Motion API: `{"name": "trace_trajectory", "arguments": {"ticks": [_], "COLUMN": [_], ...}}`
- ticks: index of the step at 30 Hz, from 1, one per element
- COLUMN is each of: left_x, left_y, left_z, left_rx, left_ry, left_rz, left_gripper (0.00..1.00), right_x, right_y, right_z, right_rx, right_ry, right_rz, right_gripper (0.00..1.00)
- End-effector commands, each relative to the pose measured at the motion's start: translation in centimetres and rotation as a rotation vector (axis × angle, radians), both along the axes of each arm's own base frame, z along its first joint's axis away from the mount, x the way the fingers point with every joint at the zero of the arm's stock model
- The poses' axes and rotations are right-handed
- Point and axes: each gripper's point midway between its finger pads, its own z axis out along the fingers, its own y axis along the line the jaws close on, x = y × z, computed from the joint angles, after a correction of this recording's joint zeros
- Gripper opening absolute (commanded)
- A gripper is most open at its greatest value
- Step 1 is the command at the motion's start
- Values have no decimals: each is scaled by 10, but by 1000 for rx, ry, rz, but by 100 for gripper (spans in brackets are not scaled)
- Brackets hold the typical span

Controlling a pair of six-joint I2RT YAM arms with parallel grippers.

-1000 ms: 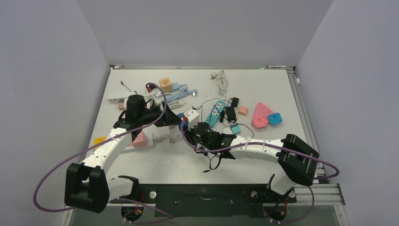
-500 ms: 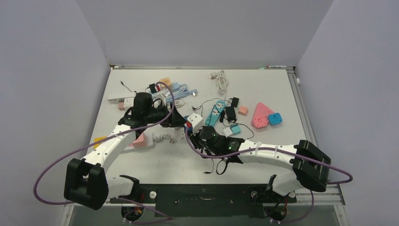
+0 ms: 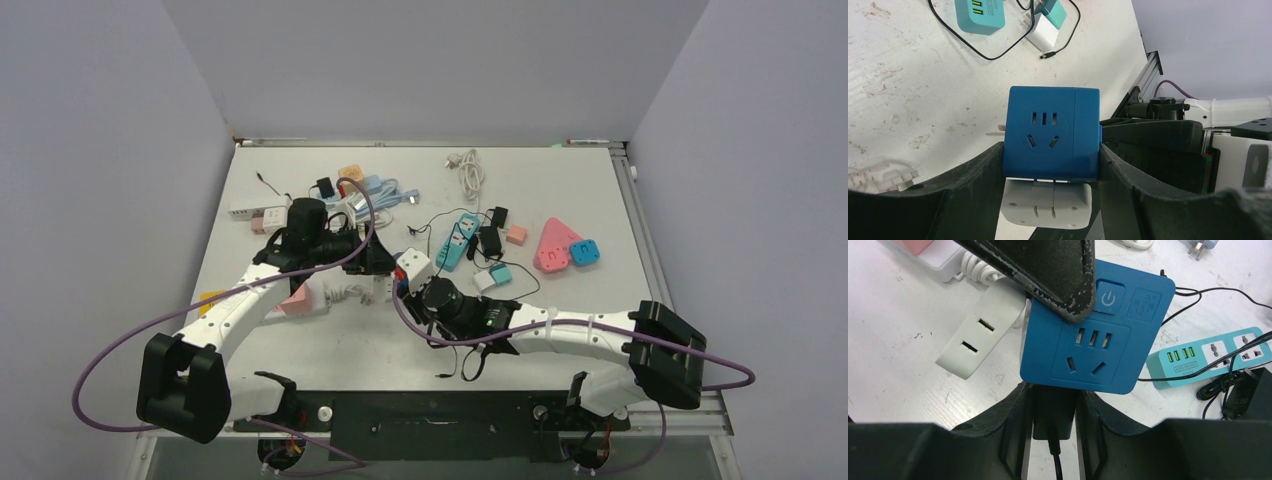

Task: Pull the plug off the socket
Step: Remove the plug from the socket.

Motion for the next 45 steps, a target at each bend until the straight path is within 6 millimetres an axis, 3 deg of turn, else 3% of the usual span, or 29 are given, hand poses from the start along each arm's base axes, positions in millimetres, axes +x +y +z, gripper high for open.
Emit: {"name": "trace_trajectory", "arguments": {"ticks": [1,16,28,38,45], "left_x": [21,29,30,31,34], "left_y": [-1,12,15,17,20], "left_z": [17,27,33,34,33], "left_rx": [16,41,35,32,31], "left_ry": [-115,-186,-215,-218,-209], "left_rz": [41,124,140,150,162], "left_gripper": [0,0,0,0,0], "right_x": [-14,-14,4,4,-10], "right_y": [28,20,6,4,11], "right_z": [59,46,34,36,47], "right_rx": [224,363,482,468,408], "right_ry": [-52,104,265,223,124], "right_rz": [47,-109,-226,-189,-92], "right_gripper": [5,5,5,5,5]}}
